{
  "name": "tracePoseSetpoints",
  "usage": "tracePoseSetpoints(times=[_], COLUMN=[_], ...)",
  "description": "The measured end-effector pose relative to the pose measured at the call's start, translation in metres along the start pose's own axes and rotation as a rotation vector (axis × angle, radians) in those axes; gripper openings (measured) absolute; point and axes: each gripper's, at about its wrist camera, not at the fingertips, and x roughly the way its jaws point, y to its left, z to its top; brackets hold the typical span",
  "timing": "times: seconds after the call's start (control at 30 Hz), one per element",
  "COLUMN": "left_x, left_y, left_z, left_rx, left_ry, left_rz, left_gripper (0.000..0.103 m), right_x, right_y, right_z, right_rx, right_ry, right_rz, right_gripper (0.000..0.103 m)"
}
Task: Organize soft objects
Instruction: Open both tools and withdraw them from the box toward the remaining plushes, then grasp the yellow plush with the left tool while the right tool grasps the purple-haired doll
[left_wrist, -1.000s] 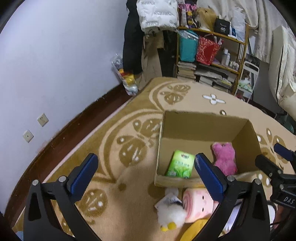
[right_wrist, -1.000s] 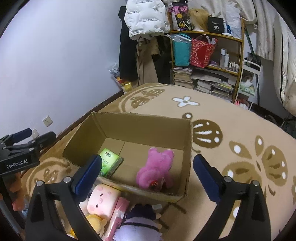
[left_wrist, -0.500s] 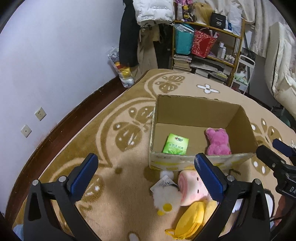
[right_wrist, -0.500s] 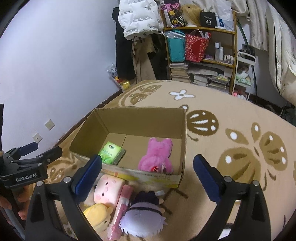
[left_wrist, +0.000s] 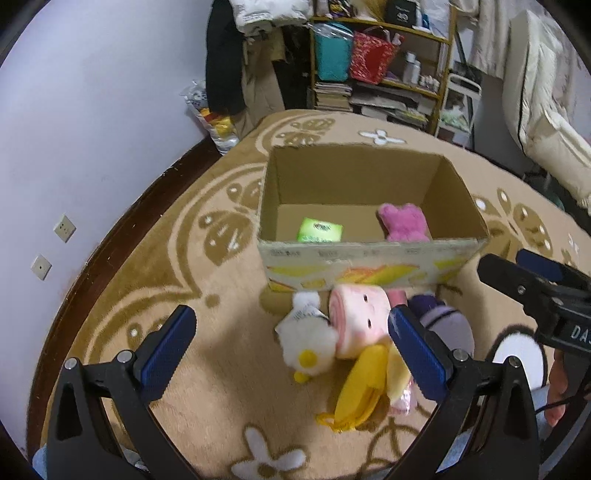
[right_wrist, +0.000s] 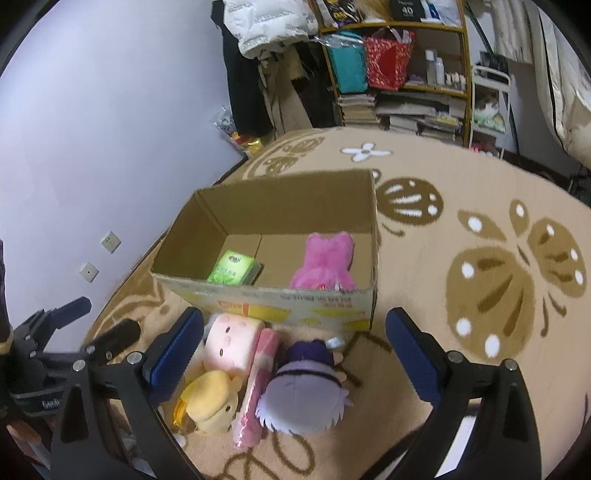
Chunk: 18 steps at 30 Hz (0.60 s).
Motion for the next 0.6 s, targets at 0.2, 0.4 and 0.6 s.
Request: tracePoseSetpoints(times=[0.2, 0.4, 0.6], left_x=[0.003, 0.014, 0.030], left_y=[-0.015, -0.030, -0.039], left_z=[-0.013, -0.021, -0.029], left_rx=[0.040, 0.081, 0.109], left_ry=[0.043, 0.093, 0.156], left_rz=[-0.034, -0.053, -0.045], left_gripper=[0.103, 0.103, 0.103], right_x=[0.010, 0.028, 0.041], right_y=[-0.002, -0.009, -0.019], right_z=[-0.012, -0.023, -0.031], right_rx=[-0.016, 0.000, 0.037], right_ry=[0.036, 0.095, 0.153], right_rz=[0.017, 0.014, 0.018], right_gripper=[0.103, 0.102, 0.102])
